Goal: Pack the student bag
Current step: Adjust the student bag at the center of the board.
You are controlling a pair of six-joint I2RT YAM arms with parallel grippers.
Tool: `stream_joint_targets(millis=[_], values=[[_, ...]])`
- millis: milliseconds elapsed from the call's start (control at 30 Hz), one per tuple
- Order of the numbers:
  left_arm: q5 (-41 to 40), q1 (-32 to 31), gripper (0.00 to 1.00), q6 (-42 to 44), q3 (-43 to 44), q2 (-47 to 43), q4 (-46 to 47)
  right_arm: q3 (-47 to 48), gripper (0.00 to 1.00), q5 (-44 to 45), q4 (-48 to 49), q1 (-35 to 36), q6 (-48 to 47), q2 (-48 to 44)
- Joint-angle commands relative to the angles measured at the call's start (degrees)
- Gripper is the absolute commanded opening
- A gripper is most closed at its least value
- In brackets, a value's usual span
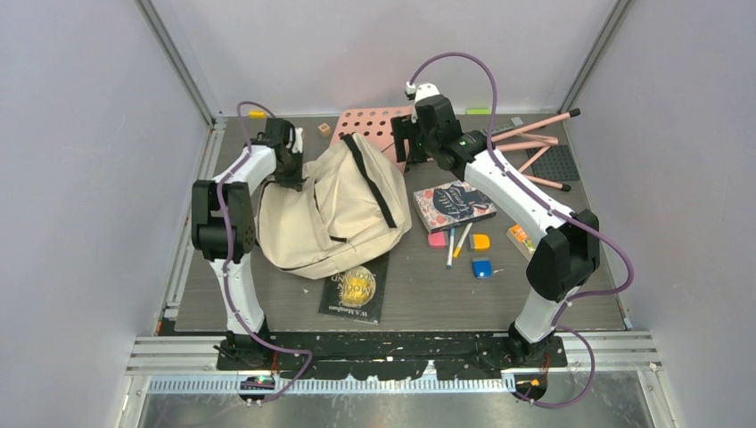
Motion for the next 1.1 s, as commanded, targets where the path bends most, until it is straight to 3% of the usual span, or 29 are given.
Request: stream_joint_targets(millis=[0,200,400,600,667,800,900,967,1067], values=[[-2.1,-0.3,0.0,-1.8,-0.9,-1.13,3.73,-1.81,0.81,0.14,5.91,0.16,-0.75,-4.26],[-4.75,-0.45,0.0,-3.82,-6.34,-9.86,4.79,-5.46,0.75,-3.99,8.7,2.53,-3.05,-4.9],[-9.54,-0.52,0.0,-7.1,-11.37,-17.03,3.76,-11.56,0.72,2.07,14.05,8.12,-3.46,-7.76],[-6.99,-0.92,0.0,-8.32,-3.63,-16.97,-4.78,-16.49,0.72,2.68,19.18,12.35,-1.9,-9.47],[-6.53,-0.92,0.01,-8.02,-1.03,-15.13,-6.95,-17.03,0.76,3.24,19.48,13.15,-0.58,-9.39],[-5.0,-0.92,0.11,-9.21,1.16,-12.5,-9.84,-15.12,0.82,3.22,16.14,13.84,2.72,-7.4],[-1.51,-0.92,0.2,-9.73,-1.54,-13.68,-7.03,-11.75,0.83,4.32,10.45,14.51,2.69,-3.94],[-1.26,-0.92,0.35,-9.83,-2.59,-14.26,-6.38,-10.6,0.83,4.55,7.7,15.81,1.48,-2.18],[-0.81,-0.96,0.48,-9.71,-1.94,-13.82,-7.77,-10.47,0.83,9.45,5.11,18.47,-0.38,-0.75]])
